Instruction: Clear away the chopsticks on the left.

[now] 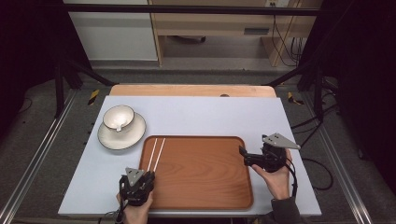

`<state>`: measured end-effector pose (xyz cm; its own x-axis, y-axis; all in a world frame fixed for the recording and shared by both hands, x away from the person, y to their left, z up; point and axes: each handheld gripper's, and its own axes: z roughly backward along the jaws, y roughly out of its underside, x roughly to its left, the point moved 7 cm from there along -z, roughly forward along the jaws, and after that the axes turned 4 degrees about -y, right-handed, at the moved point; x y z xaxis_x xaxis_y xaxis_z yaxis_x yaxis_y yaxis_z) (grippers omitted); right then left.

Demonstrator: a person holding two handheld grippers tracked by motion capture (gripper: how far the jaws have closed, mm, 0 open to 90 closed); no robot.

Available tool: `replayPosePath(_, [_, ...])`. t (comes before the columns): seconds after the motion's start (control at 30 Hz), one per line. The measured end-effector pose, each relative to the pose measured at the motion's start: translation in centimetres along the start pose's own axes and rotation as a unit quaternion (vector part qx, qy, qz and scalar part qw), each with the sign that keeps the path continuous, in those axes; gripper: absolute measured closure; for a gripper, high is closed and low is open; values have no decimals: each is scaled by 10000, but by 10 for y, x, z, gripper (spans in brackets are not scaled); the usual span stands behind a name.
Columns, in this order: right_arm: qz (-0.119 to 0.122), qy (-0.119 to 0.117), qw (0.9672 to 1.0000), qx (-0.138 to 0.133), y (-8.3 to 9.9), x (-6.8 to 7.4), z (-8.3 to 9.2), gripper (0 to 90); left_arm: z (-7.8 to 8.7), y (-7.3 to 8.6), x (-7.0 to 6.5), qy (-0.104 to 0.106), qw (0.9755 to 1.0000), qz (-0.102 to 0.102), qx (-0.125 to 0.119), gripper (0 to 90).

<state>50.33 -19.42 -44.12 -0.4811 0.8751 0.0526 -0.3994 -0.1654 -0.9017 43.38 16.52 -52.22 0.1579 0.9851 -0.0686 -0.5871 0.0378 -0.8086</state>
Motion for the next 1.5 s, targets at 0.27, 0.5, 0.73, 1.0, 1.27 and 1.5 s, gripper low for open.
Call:
replayPosePath(0.27, [-39,10,10000,-7,0,-1,1,44,11,-24,2,505,9977,-135,-425,647])
replayPosePath(0.5, [-37,29,10000,-9,0,-1,1,43,24,-59,11,762,9932,-471,-749,518])
replayPosePath(0.73, [-71,32,10000,-23,0,-2,2,43,35,-98,14,1224,9851,-781,-921,401])
replayPosePath(1.0, [-95,55,9999,-49,0,-4,4,44,31,-116,17,1525,9759,-1338,-809,303])
replayPosePath(1.27, [-126,90,9999,-56,1,-8,6,44,26,-101,47,1378,9773,-1424,-754,271])
replayPosePath(1.5, [-166,115,9998,-37,2,-11,6,44,24,-86,76,1275,9826,-1179,-661,245])
